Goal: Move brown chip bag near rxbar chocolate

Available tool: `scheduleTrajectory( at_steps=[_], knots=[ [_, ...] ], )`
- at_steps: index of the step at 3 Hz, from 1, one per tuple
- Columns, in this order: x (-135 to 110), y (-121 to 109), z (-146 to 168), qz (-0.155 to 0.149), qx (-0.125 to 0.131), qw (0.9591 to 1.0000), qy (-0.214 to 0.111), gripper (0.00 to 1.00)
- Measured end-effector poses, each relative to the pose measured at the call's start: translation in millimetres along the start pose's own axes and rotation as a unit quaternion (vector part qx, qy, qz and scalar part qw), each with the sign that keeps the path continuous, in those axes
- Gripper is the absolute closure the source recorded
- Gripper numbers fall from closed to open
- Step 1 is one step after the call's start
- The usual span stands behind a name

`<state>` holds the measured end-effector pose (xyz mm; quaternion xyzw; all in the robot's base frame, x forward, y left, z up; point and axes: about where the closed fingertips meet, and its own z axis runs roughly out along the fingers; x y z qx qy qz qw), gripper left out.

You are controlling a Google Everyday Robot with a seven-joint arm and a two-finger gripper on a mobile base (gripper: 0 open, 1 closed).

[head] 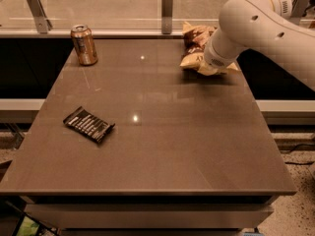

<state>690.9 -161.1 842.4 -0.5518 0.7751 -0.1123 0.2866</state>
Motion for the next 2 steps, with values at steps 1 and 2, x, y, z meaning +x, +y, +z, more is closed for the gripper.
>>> scheduleTrajectory(
  at_steps=[1,2],
  knots=[
    [0,0,-1,0.000,0.000,1.0000,0.000,1.00],
    [-11,-3,-15,-0.009,0.004,1.0000,0.000,1.00]
  ],
)
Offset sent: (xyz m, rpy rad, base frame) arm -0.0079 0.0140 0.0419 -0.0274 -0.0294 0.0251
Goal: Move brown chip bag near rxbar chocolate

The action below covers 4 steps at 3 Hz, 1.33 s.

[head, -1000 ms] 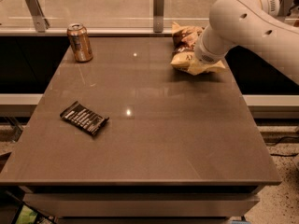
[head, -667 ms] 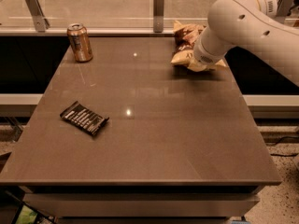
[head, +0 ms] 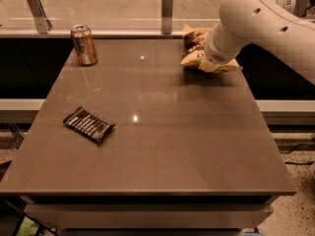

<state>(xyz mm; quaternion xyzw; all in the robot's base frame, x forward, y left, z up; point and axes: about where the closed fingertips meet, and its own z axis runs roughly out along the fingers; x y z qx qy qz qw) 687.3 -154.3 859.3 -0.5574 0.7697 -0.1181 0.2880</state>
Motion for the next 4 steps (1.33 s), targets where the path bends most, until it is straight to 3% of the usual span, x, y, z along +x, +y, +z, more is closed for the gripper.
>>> scheduleTrajectory(
  at_steps=[2,4],
  knots=[
    [-25,-5,-42,-0.023,0.022,0.9995,0.005,1.00],
    [-53,-4,-84,-0.050,0.048,0.9972,-0.028,1.00]
  ],
)
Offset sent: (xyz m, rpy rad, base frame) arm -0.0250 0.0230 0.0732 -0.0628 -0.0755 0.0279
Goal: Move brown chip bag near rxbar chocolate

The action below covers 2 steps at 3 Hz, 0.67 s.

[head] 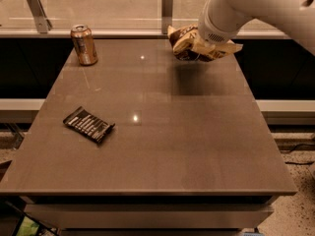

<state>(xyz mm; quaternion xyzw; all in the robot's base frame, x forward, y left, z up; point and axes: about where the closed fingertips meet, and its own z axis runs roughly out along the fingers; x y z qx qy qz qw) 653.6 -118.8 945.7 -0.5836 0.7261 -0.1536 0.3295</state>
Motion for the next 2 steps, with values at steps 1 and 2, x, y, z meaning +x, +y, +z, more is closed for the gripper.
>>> scheduleTrajectory(
  at_steps=[1,2],
  knots=[
    [-12,0,-11,-0.013,0.013,0.9997,-0.018,1.00],
    [-27,6,-19,-0.032,0.020,0.9987,-0.033,1.00]
  ],
)
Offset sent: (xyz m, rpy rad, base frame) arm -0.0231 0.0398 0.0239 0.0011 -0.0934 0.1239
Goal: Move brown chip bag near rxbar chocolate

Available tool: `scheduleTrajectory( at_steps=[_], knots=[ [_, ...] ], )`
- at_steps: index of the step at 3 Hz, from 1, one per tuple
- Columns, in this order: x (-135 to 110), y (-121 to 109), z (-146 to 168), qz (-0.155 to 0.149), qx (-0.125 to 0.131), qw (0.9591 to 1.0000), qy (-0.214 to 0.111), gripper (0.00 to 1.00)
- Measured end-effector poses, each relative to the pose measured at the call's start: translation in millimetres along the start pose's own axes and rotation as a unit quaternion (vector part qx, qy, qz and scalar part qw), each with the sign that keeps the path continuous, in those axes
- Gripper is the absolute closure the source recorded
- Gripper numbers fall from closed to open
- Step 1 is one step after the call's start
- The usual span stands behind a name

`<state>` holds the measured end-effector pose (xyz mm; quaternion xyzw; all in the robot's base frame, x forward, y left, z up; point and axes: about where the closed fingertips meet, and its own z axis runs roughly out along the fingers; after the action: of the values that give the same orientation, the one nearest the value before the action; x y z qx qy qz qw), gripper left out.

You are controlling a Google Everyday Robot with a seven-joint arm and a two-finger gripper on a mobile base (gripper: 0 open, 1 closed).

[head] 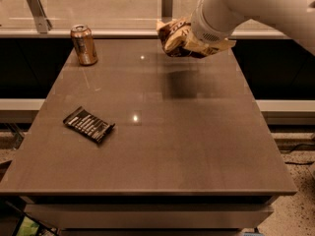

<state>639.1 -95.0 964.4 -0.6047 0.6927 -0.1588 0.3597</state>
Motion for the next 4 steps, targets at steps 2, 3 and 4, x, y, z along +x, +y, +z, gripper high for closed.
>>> scheduleTrajectory(
  at_steps=[2,3,4],
  knots=[
    [-35,27,-13,-0.048,-0.001,0.9987,-0.019,1.00],
    [-48,50,-20,-0.058,-0.002,0.9980,-0.023,1.00],
    [-56,78,-25,-0.074,-0.006,0.9966,-0.036,1.00]
  ],
)
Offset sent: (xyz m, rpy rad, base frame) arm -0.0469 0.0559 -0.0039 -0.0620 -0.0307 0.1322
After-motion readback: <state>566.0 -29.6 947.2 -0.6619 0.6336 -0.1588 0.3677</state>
